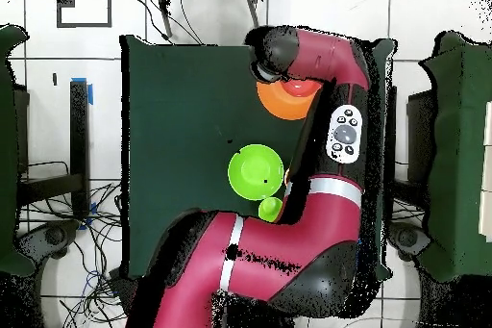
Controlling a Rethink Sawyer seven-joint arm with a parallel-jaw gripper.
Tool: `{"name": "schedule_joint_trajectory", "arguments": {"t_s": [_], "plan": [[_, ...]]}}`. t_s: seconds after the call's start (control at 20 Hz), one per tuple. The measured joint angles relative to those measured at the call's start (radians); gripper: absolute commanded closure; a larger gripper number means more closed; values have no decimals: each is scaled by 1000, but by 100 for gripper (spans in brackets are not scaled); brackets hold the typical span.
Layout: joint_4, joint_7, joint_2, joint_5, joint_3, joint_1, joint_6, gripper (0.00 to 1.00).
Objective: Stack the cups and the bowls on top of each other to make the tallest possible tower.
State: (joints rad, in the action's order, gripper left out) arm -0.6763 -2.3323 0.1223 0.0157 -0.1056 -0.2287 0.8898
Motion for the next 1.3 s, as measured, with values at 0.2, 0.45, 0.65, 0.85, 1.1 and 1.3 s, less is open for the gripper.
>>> {"name": "schedule_joint_trajectory", "arguments": {"t_s": [0.2, 0.45, 0.65, 0.85, 1.1, 1.3], "plan": [[-6, 0, 3, 0, 0, 0, -4, 100], [-14, 0, 8, -2, 0, 0, -4, 100], [-20, 0, 12, -2, 0, 0, -3, 100], [-35, 0, 16, -6, 1, 0, -3, 0], [-56, 0, 14, -10, 4, 0, -3, 0], [-60, 0, 14, -13, 5, 0, -3, 0]]}}
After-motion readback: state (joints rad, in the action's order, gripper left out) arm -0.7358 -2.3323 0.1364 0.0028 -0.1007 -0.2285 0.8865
